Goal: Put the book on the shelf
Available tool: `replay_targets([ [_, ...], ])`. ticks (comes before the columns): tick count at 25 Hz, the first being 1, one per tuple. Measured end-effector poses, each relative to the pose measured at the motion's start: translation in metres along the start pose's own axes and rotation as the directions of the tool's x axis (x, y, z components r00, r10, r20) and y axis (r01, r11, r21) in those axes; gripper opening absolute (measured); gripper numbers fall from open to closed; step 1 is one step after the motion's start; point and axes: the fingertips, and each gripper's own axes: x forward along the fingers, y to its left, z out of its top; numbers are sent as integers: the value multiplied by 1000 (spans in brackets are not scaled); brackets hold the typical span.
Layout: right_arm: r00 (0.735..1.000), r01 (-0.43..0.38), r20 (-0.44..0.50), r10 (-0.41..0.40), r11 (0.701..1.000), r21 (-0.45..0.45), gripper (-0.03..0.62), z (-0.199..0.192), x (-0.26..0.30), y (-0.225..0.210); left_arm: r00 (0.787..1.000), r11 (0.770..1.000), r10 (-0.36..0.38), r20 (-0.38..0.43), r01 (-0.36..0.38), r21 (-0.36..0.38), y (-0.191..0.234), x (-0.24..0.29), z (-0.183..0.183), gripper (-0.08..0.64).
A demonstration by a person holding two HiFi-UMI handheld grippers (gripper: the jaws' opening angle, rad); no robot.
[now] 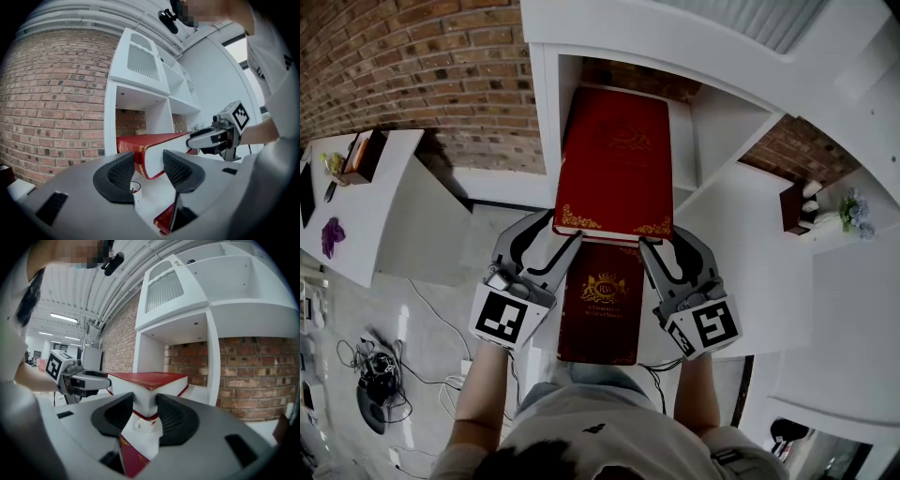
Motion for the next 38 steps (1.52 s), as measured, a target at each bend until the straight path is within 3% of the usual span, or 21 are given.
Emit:
replay_targets([
  [38,1000,-7,15,7,1000,-1,163,4,48,-39,999,999,50,-22,-50,0,40,51,2,198],
])
